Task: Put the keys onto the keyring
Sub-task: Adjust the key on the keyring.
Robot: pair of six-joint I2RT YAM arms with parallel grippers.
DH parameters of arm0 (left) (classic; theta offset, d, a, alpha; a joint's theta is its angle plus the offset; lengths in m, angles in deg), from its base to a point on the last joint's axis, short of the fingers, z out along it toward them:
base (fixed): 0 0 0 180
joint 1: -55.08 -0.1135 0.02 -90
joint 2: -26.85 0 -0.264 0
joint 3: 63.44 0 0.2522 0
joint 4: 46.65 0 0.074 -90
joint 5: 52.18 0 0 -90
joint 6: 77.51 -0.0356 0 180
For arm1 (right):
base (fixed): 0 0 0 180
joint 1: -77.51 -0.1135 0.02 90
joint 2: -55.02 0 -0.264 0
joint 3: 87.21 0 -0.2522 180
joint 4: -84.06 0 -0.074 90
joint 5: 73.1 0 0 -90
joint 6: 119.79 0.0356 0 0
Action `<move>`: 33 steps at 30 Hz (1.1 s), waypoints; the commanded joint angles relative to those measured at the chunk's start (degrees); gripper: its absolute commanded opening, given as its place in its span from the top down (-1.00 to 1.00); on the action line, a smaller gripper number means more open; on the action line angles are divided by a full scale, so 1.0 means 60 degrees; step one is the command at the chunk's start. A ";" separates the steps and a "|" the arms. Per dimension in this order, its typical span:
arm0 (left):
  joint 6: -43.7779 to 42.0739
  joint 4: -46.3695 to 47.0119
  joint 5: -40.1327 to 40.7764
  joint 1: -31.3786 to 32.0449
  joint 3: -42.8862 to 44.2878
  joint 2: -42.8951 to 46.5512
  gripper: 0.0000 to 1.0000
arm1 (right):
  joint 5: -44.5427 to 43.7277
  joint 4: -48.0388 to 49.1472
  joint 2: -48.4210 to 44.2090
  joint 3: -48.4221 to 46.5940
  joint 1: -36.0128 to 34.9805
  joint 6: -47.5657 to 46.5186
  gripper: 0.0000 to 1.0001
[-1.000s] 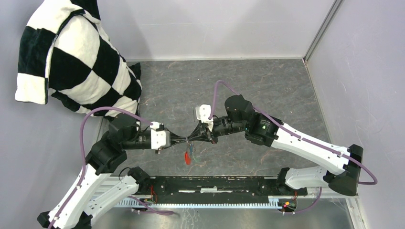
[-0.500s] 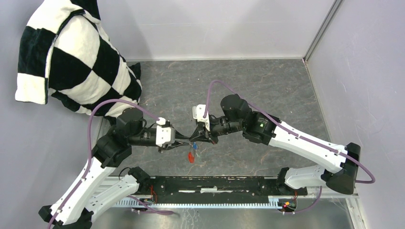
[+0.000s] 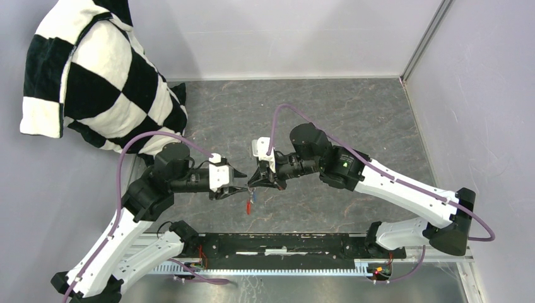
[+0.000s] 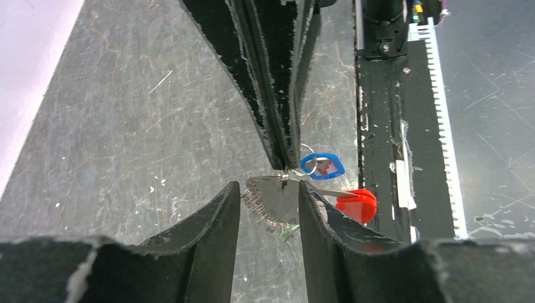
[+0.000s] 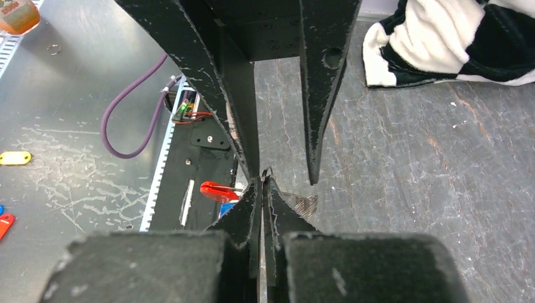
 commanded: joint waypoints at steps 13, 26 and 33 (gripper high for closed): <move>-0.0388 -0.0223 -0.0096 -0.0013 0.0236 -0.0169 0.76 | -0.0077 0.0164 0.0148 -0.0735 -0.0234 0.0011 0.99; 0.0345 0.0714 0.0293 -0.0011 0.0049 0.0213 0.96 | -0.1814 0.0918 -0.0775 -0.0019 0.0088 0.1000 -0.08; 0.0951 0.2127 0.0590 -0.0013 -0.0602 0.0923 0.96 | -0.1023 0.2103 -0.1547 0.1403 0.0705 0.3107 -0.19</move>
